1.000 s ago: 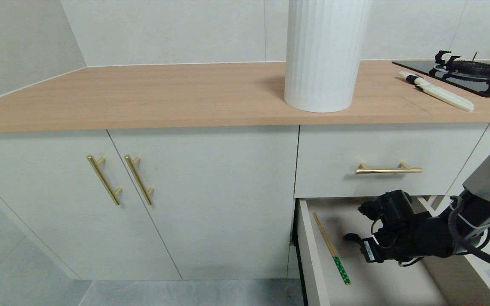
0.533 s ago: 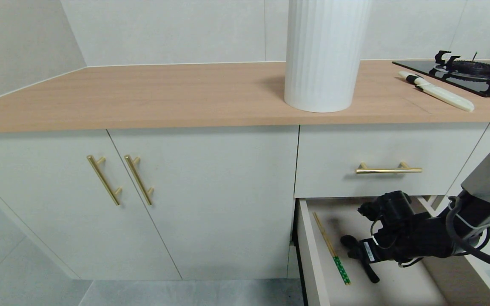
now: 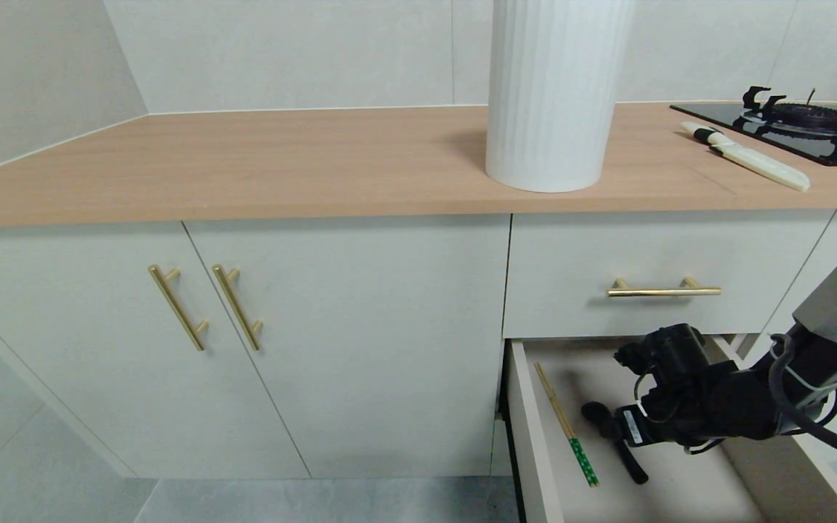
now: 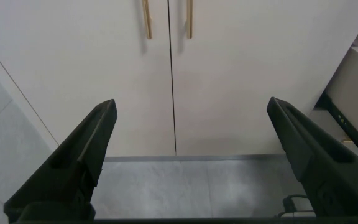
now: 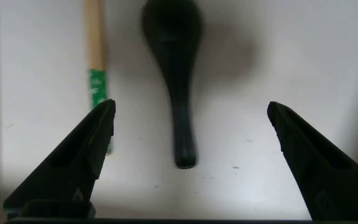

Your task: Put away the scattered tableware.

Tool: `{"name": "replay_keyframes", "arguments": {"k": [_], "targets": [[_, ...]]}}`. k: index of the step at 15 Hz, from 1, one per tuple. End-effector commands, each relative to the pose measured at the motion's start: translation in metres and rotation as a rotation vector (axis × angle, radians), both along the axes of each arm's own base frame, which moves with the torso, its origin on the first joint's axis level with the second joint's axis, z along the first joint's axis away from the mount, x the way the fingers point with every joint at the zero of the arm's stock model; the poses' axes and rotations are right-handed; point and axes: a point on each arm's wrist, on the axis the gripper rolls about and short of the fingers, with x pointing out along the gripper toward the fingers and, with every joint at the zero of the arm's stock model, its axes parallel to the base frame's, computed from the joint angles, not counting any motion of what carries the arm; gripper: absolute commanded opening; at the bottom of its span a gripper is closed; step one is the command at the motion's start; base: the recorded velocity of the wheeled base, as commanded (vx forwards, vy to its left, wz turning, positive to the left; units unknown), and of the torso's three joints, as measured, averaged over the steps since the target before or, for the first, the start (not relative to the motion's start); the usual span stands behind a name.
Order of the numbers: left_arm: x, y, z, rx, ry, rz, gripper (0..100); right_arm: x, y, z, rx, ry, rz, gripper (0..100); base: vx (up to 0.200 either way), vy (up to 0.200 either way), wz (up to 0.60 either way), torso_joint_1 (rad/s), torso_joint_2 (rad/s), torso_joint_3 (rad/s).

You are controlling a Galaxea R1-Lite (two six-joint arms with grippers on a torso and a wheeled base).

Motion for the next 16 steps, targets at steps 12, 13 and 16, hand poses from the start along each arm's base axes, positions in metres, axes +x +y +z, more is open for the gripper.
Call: {"name": "replay_keyframes", "arguments": {"k": [12, 13, 16], "targets": [[0.000, 0.000, 0.000, 0.000, 0.000, -0.001, 100, -0.087, -0.008, 0.126, 0.093, -0.166, 0.030, 100, 0.000, 0.000, 0.00, 0.000, 0.00, 0.000], [0.000, 0.000, 0.000, 0.001, 0.000, -0.001, 100, -0.093, -0.008, 0.129, 0.093, -0.163, 0.036, 100, 0.000, 0.000, 0.00, 0.000, 0.00, 0.000], [0.000, 0.000, 0.000, 0.003, 0.000, 0.001, 100, -0.100, -0.010, 0.139, 0.094, -0.162, 0.037, 100, 0.000, 0.000, 0.00, 0.000, 0.00, 0.000]]}}
